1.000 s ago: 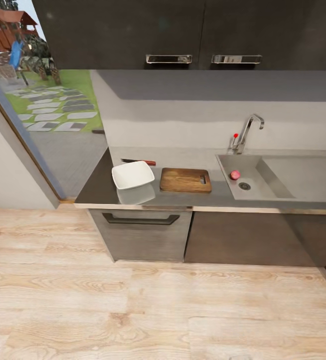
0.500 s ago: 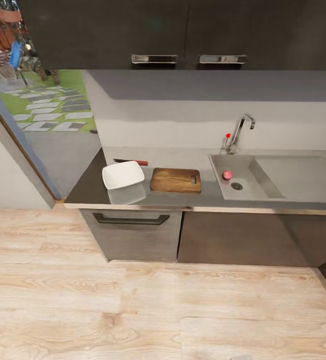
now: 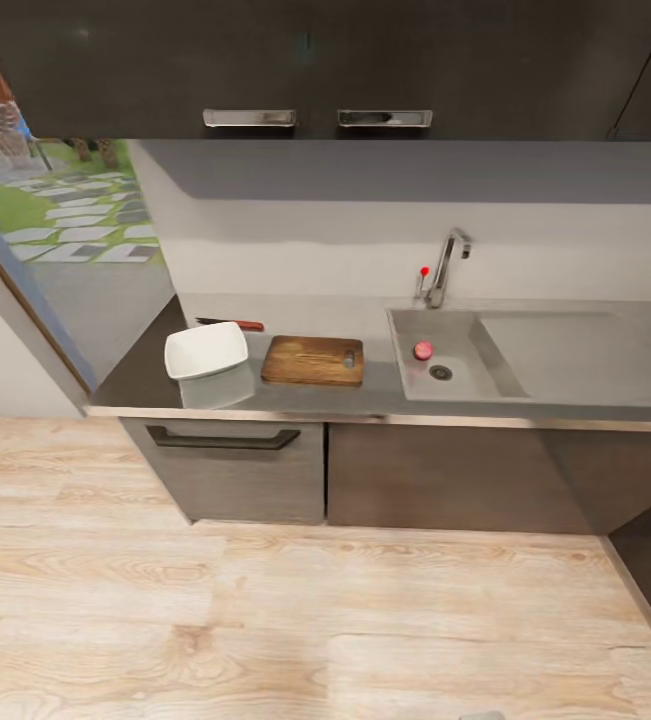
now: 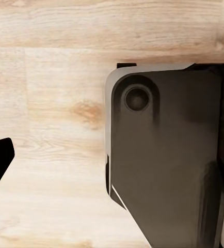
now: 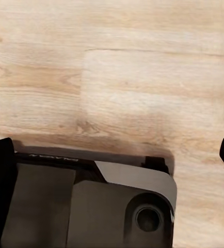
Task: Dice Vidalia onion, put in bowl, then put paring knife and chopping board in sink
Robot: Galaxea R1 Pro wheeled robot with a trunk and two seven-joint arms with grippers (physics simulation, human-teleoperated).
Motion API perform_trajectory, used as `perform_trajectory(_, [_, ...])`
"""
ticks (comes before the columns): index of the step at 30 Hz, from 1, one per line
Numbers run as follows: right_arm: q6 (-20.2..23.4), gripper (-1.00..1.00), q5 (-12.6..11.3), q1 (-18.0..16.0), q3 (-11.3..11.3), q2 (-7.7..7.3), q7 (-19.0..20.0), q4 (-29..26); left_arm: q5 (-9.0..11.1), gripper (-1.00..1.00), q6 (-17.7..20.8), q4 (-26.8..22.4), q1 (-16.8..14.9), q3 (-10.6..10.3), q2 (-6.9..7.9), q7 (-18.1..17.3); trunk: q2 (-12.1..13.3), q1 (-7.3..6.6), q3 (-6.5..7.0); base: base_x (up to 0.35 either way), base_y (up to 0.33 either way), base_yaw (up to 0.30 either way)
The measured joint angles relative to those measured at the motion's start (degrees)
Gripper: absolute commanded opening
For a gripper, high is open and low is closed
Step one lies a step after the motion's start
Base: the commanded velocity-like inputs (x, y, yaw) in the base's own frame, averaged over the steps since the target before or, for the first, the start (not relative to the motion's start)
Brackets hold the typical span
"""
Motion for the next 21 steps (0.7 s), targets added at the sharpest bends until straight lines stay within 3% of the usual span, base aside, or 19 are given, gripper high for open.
perform_trajectory(4, [0.2,1.0,0.0,2.2,0.1,0.08,0.0,0.1,0.0,1.0,0.0,0.0,0.0,0.0,0.0,0.0,0.0,0.0,-0.01,0.0,-0.315,0.0])
perform_trajectory(9, [0.1,1.0,0.0,12.3,0.1,0.12,-0.9,0.1,0.0,1.0,0.0,0.0,0.0,0.1,0.0,0.0,0.0,-0.01,-0.01,0.0,-0.315,0.0])
perform_trajectory(13, [0.0,1.0,0.0,18.4,0.0,0.26,-2.2,0.0,0.0,1.0,0.0,0.0,0.0,0.1,0.0,0.0,0.0,0.0,-0.01,0.0,-0.315,0.0])
perform_trajectory(16, [0.1,1.0,-0.1,19.5,-0.6,0.11,-3.1,-0.2,0.0,1.0,0.0,0.0,0.0,0.1,0.0,0.0,0.0,0.0,0.0,0.0,-0.315,0.0])
perform_trajectory(21, [0.2,1.0,-0.4,19.9,-0.9,0.61,-9.2,-5.5,0.0,1.0,0.0,0.0,0.0,0.1,0.0,0.0,0.0,0.0,0.0,0.0,-0.306,0.0])
